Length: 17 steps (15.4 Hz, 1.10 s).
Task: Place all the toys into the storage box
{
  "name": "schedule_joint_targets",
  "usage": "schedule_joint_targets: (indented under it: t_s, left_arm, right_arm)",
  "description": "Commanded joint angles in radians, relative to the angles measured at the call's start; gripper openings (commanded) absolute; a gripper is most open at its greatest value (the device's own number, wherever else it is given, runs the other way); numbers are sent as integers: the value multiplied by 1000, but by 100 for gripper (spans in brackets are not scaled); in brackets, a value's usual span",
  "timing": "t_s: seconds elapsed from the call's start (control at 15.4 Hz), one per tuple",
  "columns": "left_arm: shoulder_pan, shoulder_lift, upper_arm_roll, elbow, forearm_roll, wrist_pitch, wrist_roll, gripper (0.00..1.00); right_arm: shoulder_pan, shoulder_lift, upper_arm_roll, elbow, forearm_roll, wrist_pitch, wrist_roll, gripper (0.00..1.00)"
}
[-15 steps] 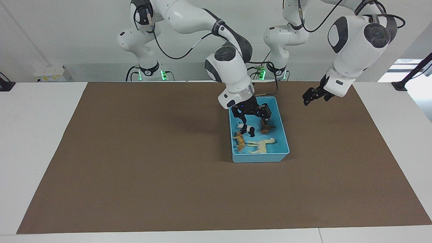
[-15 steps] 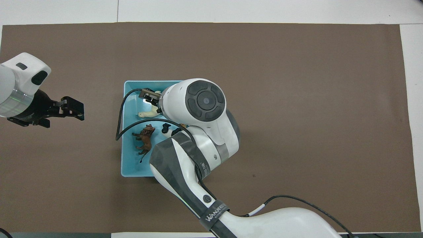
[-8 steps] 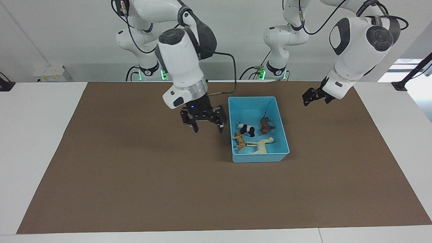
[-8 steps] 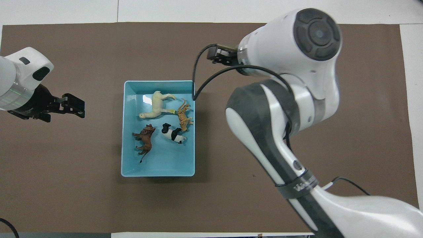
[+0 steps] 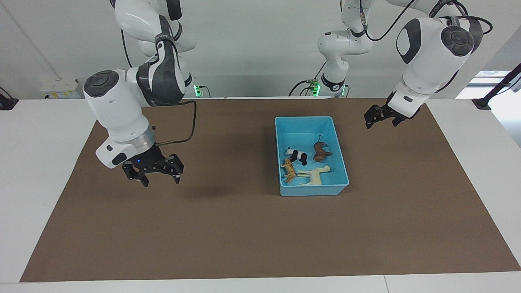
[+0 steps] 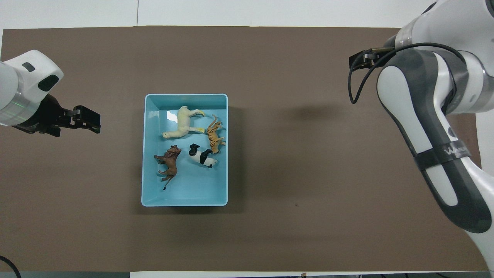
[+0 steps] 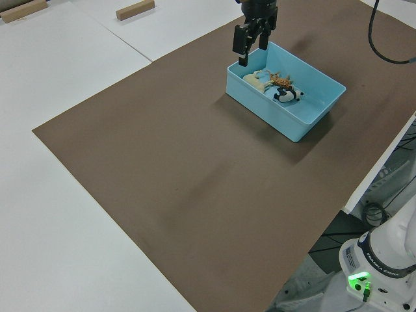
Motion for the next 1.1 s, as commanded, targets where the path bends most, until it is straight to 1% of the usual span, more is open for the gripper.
schedule_joint_targets:
  t_s: [0.0, 0.2, 0.33, 0.39, 0.46, 0.58, 0.71, 0.84, 1.04]
  left_arm:
    - [-13, 14, 20, 40, 10, -35, 68, 100]
    - [-10, 17, 18, 50, 12, -44, 69, 100]
    - [-8, 30, 17, 89, 12, -81, 69, 100]
    - [-8, 29, 17, 87, 7, -80, 71, 100]
    - [-7, 26, 14, 82, 4, -78, 71, 100]
    - [-7, 23, 12, 79, 3, -75, 71, 100]
    - [-7, 23, 13, 74, 3, -71, 69, 100]
    - [-12, 20, 15, 74, 4, -71, 59, 100]
    - [-13, 15, 18, 74, 4, -71, 60, 100]
  right_arm:
    - [-17, -99, 11, -27, -33, -148, -8, 100]
    - [-37, -187, 12, -30, -68, -298, -8, 100]
    - [-64, -238, 24, -34, -111, -349, -12, 100]
    - [-89, -257, 38, -36, -131, -363, -35, 100]
    - [-127, -269, 78, -36, -146, -369, -64, 100]
    - [-244, -293, 177, -40, -174, -371, -110, 100]
    - [-267, -321, 186, -46, -174, -372, -110, 100]
    - [-301, -359, 193, -86, -174, -372, -104, 100]
    - [-330, -369, 202, -103, -174, -372, -83, 100]
